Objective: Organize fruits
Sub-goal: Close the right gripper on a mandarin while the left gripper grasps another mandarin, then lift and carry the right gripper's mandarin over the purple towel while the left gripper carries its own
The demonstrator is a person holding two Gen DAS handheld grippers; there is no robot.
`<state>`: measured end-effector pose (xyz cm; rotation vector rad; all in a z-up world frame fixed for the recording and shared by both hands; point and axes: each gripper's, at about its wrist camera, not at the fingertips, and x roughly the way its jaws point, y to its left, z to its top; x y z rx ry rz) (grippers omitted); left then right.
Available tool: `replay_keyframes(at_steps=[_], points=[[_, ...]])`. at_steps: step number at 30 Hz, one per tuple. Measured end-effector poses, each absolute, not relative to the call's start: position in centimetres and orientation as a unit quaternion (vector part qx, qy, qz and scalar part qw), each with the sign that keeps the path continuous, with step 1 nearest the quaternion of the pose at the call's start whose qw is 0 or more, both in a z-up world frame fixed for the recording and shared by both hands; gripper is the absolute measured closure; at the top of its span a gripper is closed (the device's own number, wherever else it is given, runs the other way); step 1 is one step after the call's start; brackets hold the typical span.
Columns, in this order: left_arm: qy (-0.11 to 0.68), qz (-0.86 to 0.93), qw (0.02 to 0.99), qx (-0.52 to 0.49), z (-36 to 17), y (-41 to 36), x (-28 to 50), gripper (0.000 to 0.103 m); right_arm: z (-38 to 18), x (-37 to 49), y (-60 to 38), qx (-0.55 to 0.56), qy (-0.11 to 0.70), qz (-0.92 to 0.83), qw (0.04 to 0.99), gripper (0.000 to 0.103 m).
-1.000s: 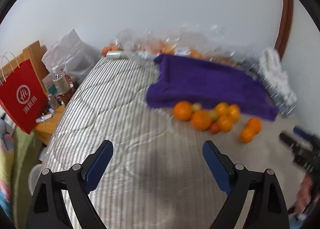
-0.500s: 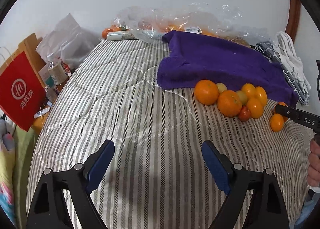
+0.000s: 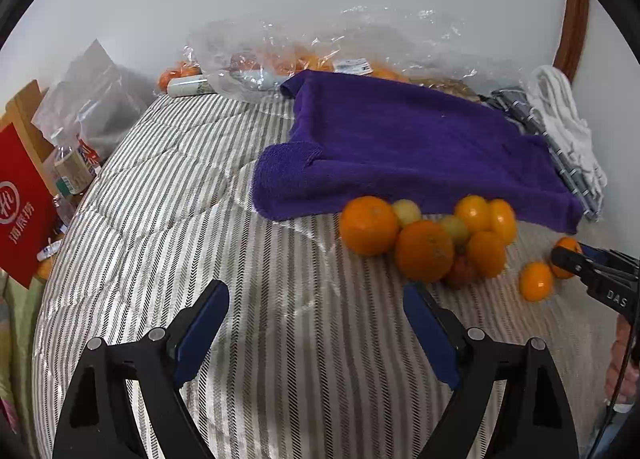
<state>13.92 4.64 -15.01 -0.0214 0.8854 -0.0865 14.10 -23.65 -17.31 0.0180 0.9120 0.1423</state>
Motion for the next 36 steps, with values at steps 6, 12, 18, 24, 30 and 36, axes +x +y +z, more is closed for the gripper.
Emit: replay_keyframes(at_steps=[6, 12, 18, 24, 30, 36], points=[[0.440, -0.021, 0.898, -0.015, -16.4, 5.8, 13.7, 0.017, -18.5, 13.4, -24.7, 0.022, 0.429, 0.069, 0.900, 0.050], [0.456, -0.020, 0.889, 0.010, -16.5, 6.3, 13.6, 0.021, -18.9, 12.6, -24.2, -0.003, 0.411, 0.070, 0.909, 0.050], [0.457, -0.046, 0.887, 0.035, -16.2, 4.9, 15.5, 0.024, -18.9, 12.6, -24.3, -0.005, 0.410, 0.067, 0.909, 0.052], [0.443, -0.065, 0.893, 0.049, -16.3, 2.8, 17.4, 0.025, -18.9, 12.7, -24.3, -0.007, 0.410, 0.067, 0.910, 0.052], [0.433, -0.080, 0.898, 0.008, -16.4, 2.6, 18.4, 0.025, -18.9, 12.5, -24.8, 0.011, 0.407, 0.069, 0.911, 0.057], [0.421, -0.100, 0.901, -0.040, -16.2, 2.9, 18.8, 0.063, -18.9, 12.4, -24.9, 0.017, 0.405, 0.071, 0.911, 0.061]])
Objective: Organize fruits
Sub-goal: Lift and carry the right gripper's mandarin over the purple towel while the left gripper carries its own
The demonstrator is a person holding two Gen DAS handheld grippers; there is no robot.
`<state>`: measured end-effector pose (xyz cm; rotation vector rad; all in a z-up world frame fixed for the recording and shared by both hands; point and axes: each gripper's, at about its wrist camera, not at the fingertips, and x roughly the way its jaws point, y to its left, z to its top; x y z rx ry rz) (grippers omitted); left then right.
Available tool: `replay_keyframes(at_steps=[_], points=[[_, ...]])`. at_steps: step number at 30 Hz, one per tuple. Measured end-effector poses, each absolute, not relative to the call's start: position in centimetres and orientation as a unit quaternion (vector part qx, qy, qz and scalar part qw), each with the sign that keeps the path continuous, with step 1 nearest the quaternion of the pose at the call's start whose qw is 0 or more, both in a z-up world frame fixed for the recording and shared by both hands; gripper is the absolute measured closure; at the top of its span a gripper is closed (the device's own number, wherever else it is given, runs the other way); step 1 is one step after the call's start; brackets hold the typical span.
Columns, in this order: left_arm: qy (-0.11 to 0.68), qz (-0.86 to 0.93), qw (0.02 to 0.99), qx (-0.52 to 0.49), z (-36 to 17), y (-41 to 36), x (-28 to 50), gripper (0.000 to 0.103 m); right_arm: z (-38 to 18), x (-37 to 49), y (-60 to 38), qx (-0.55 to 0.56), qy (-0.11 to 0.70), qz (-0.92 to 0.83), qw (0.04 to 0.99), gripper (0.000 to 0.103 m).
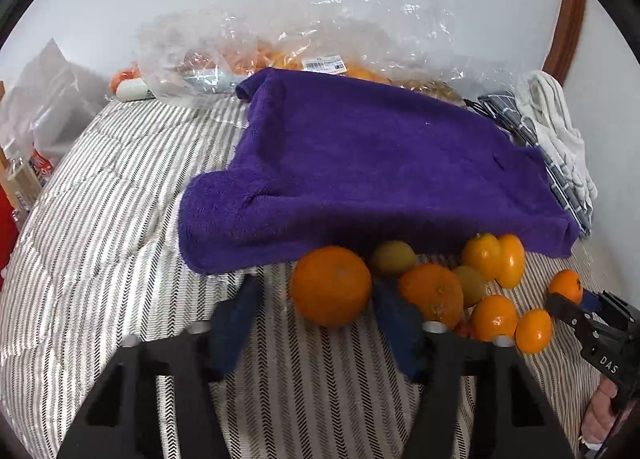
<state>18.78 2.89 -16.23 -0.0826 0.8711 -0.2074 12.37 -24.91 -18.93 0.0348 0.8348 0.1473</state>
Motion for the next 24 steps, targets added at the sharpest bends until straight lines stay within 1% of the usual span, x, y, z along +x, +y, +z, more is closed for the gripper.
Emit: replay_keyframes(at_steps=[1, 6, 15, 24], points=[[0.420, -0.109, 0.900, -0.045, -16.2, 2.9, 18.8, 0.066, -18.9, 12.4, -24.9, 0.017, 0.405, 0.071, 0.911, 0.061], [0.416, -0.111, 0.901, -0.050, -15.8, 3.3, 17.7, 0.066, -18.9, 12.3, -25.0, 0.021, 0.403, 0.069, 0.912, 0.061], [0.409, -0.106, 0.904, -0.073, -13.1, 5.5, 14.4, 0.066, -18.2, 11.1, -25.2, 0.036, 0.404, 0.071, 0.911, 0.061], [0.383, -0.107, 0.914, -0.076, -8.2, 6.1, 13.5, 0.066, -12.9, 10.3, -25.0, 0.047, 0.383, 0.077, 0.919, 0.061]])
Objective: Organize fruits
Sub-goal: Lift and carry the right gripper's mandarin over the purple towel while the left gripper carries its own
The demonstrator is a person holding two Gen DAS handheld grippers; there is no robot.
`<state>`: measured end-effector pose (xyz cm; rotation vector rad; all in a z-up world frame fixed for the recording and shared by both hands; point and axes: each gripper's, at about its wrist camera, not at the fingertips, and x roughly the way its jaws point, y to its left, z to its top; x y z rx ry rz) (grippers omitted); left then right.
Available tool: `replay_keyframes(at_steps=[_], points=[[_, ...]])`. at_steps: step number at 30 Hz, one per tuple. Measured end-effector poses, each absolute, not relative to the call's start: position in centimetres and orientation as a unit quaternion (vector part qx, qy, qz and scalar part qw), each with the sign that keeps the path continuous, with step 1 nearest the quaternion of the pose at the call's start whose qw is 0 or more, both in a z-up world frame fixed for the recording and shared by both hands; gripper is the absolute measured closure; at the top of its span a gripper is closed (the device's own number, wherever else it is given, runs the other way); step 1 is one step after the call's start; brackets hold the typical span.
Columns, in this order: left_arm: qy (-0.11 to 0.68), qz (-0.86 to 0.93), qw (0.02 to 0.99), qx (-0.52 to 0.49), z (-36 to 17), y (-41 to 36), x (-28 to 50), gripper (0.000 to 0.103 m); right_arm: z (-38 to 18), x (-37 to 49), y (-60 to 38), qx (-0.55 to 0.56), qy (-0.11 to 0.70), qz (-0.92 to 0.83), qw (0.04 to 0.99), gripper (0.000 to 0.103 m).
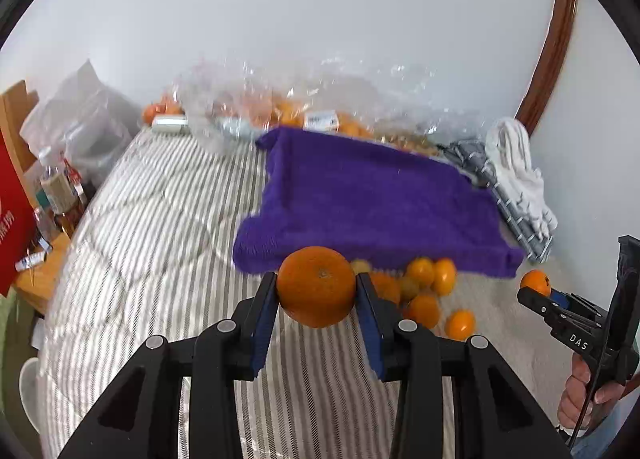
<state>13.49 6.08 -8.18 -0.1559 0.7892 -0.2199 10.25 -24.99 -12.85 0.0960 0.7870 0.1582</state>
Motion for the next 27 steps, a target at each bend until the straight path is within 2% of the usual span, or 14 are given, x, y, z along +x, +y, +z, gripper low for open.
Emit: replay_keyframes(at_steps=[13, 27], points=[[0.335, -0.105, 0.934, -0.064, -0.5, 5.6, 18.2, 0.066, -5.3, 14.6, -24.8, 0.046, 0.335, 0.067, 0.939, 0.061], [0.342, -0.106, 0.932, -0.053, -0.9, 3.1, 27.4, 0.066, -4.7, 24.3, -25.1, 0.047, 0.331, 0.058, 0.941, 0.061]])
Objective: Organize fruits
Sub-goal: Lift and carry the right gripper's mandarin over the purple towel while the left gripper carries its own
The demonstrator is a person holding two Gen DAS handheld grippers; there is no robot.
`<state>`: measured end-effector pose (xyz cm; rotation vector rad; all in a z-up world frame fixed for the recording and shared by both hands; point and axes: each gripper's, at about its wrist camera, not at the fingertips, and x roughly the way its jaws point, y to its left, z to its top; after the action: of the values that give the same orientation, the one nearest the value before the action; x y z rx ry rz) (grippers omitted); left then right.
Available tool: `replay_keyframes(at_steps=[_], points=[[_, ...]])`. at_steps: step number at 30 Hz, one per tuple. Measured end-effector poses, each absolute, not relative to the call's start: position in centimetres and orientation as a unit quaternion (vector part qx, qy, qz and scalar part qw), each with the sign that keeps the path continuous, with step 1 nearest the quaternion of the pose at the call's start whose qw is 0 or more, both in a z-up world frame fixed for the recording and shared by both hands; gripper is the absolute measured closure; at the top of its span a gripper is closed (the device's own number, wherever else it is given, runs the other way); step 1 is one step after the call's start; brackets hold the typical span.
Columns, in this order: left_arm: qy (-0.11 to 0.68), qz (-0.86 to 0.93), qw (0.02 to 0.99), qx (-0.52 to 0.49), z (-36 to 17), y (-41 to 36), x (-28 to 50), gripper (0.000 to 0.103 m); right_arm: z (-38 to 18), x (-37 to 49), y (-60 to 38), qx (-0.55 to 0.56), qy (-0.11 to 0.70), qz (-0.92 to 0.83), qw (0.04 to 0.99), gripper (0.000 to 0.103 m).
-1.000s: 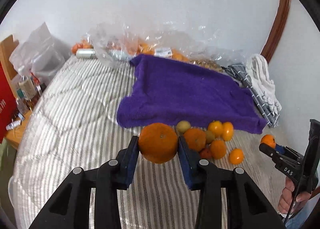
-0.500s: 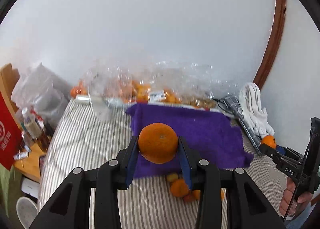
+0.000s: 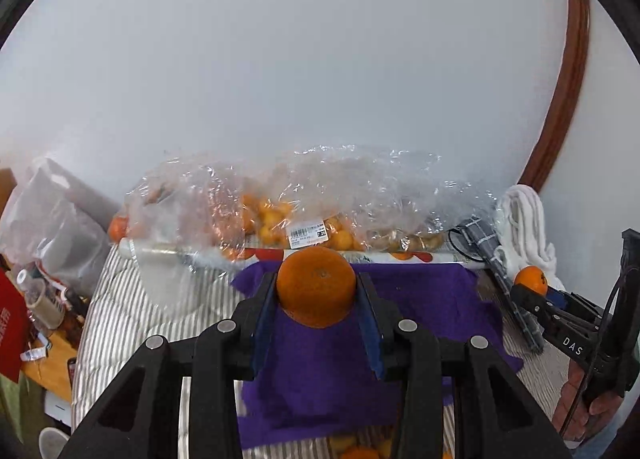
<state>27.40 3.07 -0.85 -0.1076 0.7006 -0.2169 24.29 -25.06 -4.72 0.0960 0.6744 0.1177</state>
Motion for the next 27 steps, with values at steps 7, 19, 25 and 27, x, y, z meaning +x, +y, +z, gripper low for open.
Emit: replay_keyframes(at_steps=[7, 19, 25, 27], points=[[0.359, -0.098, 0.927, -0.051, -3.7, 2.2, 31.2, 0.066, -6.5, 29.0, -25.2, 0.056, 0.341, 0.059, 0.937, 0.061], [0.427, -0.092, 0.898, -0.053, -9.9, 2.2, 35.3, 0.066, -11.9, 32.2, -25.3, 0.054, 0.376, 0.055, 0.923, 0.061], [0.443, -0.080, 0.893, -0.017, -11.7, 0.8, 35.8, 0.066, -14.4, 33.0, -25.5, 0.056, 0.401, 0.045, 0.913, 0.061], [0.448, -0.077, 0.891, -0.005, -12.1, 0.5, 35.9, 0.066, -14.7, 33.1, -25.3, 0.051, 0.404, 0.042, 0.912, 0.061]])
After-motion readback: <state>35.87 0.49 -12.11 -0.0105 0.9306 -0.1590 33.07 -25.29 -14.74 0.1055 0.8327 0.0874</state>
